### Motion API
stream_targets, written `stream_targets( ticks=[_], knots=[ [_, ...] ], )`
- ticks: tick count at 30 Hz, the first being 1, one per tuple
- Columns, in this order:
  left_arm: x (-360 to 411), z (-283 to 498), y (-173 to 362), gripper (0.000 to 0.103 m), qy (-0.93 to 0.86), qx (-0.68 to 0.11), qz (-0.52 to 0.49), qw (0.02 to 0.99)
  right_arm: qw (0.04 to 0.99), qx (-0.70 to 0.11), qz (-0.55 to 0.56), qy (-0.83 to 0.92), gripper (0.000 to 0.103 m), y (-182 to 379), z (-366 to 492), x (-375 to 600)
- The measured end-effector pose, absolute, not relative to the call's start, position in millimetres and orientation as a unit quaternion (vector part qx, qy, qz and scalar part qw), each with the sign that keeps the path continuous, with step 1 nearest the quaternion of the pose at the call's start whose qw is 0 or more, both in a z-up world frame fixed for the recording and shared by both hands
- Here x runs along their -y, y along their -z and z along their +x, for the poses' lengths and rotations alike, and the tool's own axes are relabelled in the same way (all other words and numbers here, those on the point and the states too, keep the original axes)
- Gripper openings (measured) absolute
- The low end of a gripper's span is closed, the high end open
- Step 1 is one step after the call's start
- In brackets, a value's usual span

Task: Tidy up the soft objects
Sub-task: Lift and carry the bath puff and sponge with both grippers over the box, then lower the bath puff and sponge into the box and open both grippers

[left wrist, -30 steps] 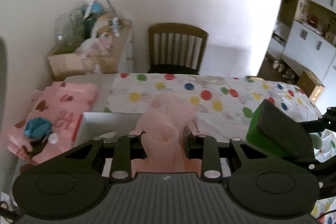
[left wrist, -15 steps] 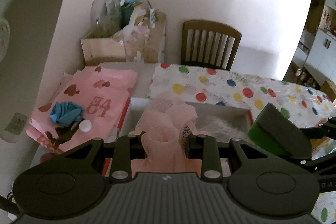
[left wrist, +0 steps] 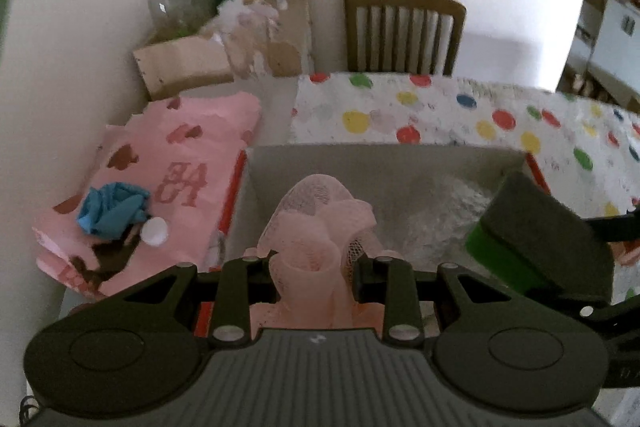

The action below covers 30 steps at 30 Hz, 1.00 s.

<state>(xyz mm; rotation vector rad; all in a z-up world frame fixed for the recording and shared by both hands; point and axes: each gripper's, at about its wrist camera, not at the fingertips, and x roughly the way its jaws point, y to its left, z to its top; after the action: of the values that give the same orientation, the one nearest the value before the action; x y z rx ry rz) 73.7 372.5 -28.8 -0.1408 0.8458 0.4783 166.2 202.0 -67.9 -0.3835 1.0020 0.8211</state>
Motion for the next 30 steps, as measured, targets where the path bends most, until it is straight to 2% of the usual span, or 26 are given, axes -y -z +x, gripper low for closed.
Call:
stream_targets(
  ticks=[14,15,16,18,27,30],
  knots=[
    [-364.2,99.4,63.2,0.031,-0.203,-0.457,-0.045,0.865,0.779,-0.445,-0.202,-0.393,0.079,72.1,155.3,-208.1],
    [-365.3,99.1,63.5,0.038,-0.203,-0.458,-0.049,0.864,0.778,-0.443,-0.202,-0.397,0.082,71.1,153.9,-208.0],
    [-366.1,98.4,63.6,0.053,-0.204,-0.458,-0.052,0.864,0.779,-0.439,-0.201,-0.401,0.085,69.7,152.2,-207.1],
    [-367.2,96.6,62.8,0.068,-0.209,-0.457,-0.057,0.863,0.779,-0.431,-0.200,-0.410,0.088,66.6,150.1,-205.4],
    [-360.7,79.7,54.6,0.069,-0.202,-0.437,-0.070,0.874,0.782,-0.418,-0.167,-0.431,0.097,54.6,148.8,-191.3],
    [-359.0,72.6,50.5,0.077,-0.205,-0.430,-0.071,0.876,0.785,-0.413,-0.147,-0.438,0.101,48.8,149.0,-183.6]
  ],
)
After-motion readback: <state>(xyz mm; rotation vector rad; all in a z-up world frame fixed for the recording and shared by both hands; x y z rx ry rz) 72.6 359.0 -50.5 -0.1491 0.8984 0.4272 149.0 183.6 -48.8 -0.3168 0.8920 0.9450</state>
